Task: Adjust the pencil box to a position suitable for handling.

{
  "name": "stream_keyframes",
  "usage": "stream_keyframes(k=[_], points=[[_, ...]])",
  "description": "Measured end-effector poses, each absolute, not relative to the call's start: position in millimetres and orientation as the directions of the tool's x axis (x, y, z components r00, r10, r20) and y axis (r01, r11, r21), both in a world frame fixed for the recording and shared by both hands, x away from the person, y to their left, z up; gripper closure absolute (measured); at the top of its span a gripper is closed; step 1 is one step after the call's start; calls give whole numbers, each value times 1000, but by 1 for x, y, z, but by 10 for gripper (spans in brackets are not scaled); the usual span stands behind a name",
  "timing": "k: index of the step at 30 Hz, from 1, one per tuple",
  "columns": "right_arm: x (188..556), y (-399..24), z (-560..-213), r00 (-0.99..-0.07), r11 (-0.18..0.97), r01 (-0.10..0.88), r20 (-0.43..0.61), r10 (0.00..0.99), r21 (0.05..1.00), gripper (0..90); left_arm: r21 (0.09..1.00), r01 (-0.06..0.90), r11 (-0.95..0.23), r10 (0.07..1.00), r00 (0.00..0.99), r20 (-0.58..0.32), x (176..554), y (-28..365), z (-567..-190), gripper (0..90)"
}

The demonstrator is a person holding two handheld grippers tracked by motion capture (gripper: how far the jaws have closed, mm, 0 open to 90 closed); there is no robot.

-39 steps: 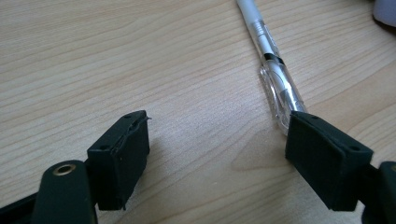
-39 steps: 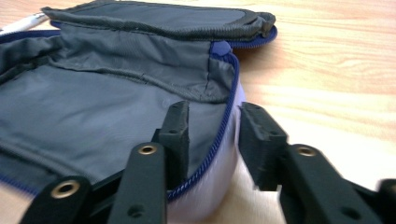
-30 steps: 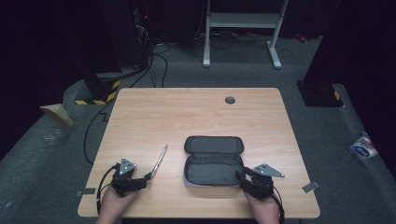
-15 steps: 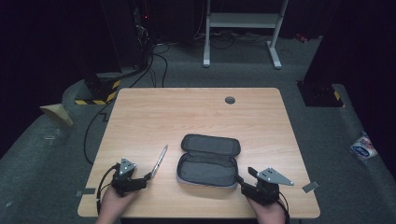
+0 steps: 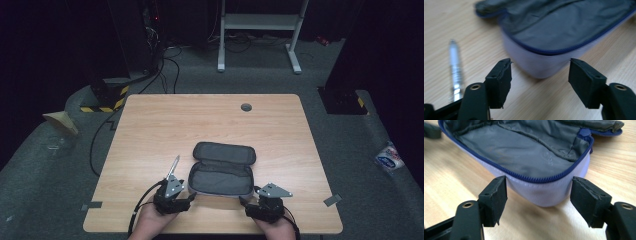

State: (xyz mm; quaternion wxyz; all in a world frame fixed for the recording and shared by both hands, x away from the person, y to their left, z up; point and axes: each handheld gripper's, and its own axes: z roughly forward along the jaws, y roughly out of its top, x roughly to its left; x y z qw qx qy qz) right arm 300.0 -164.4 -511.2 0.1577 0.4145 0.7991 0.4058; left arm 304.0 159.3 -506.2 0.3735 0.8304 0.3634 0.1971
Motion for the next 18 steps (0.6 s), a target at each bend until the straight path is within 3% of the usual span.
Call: stream_keyframes(k=[5,11,18], points=[[311,-159,-512,-612,344,519,59,789,783,323,779,468,-417,764,645,22,310,160,-508,472],[320,-162,-513,-609,342,522,61,790,782,332,790,481,-379,765,644,-25,314,163,-511,492],[316,-171,-506,-613,338,494,45,789,801,337,793,454,-407,774,633,34,306,171,-507,477]])
